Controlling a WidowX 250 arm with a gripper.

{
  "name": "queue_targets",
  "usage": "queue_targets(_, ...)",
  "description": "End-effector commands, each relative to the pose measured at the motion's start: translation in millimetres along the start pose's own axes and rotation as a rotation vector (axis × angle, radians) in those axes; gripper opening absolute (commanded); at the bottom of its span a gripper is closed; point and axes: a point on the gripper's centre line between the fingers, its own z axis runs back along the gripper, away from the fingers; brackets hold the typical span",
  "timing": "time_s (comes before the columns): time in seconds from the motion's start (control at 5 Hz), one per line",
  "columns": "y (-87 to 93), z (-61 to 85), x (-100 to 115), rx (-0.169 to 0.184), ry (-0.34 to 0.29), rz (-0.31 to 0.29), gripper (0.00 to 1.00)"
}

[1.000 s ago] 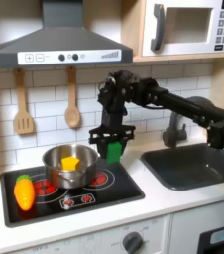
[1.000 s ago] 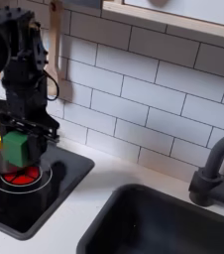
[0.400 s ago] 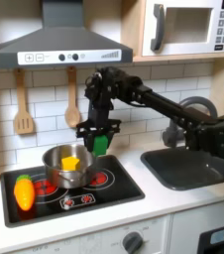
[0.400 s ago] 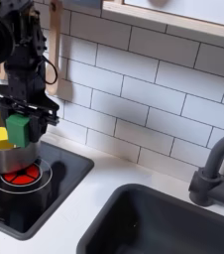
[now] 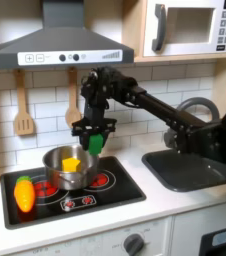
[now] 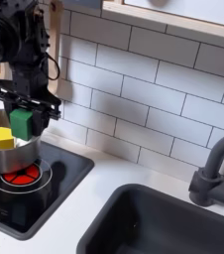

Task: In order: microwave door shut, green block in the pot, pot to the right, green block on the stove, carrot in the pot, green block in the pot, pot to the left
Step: 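Put the green block in the pot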

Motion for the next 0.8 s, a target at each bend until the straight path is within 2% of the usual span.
queue_targets(0.0,14.0,-3.9,5.9,0.017,0.004,0.003,0.00)
queue_targets(0.2,21.7,-2.0,6.5,0.022,-0.001,0.009,0.00)
queue_targets(0.4,22.9,-5.9,4.8,0.018,0.007,0.000,0.00)
queue_targets(0.6,26.5,-7.0,1.7,0.016,0.016,0.001,0.60)
